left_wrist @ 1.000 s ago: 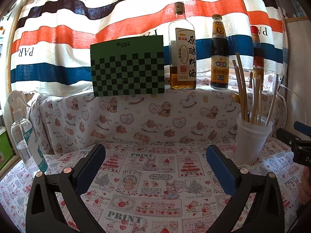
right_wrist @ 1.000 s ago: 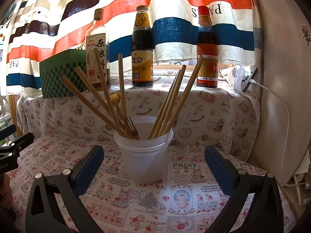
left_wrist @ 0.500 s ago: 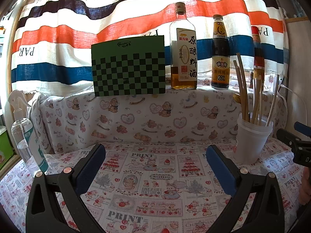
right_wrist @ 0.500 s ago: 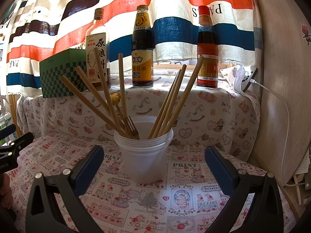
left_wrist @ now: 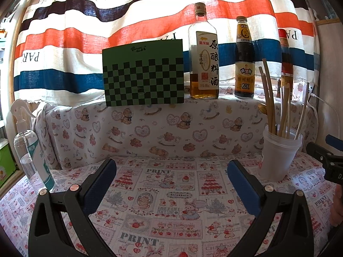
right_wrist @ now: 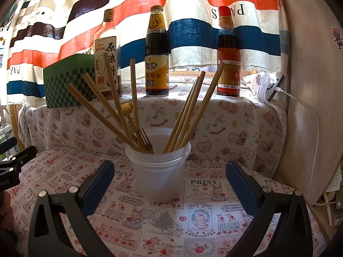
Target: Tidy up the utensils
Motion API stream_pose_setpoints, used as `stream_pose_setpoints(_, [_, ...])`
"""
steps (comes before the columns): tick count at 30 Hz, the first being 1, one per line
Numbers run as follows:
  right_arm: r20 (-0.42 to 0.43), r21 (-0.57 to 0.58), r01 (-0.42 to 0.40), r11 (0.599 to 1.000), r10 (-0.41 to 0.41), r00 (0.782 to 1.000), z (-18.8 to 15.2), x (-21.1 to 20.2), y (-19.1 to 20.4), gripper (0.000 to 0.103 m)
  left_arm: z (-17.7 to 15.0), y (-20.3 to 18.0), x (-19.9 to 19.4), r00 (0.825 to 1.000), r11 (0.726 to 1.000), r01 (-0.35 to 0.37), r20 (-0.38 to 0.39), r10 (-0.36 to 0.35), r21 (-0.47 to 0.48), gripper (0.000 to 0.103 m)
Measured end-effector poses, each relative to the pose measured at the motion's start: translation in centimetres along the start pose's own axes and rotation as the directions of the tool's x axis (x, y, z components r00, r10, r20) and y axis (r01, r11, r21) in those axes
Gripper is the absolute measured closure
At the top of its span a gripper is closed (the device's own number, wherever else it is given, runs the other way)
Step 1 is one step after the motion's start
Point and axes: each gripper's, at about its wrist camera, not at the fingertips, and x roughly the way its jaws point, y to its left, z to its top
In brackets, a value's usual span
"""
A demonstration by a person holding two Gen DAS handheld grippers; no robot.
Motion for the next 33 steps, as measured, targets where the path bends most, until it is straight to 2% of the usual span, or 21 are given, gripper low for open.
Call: stream_pose_setpoints(33, [-0.008,-0.003,-0.005,1.000,0.005,1.000,0.01,0.13,-0.04,0.000,-0.06,0.03,0.09,1.000,1.000,0.001,-0.007,-0.001,0.004,0.000])
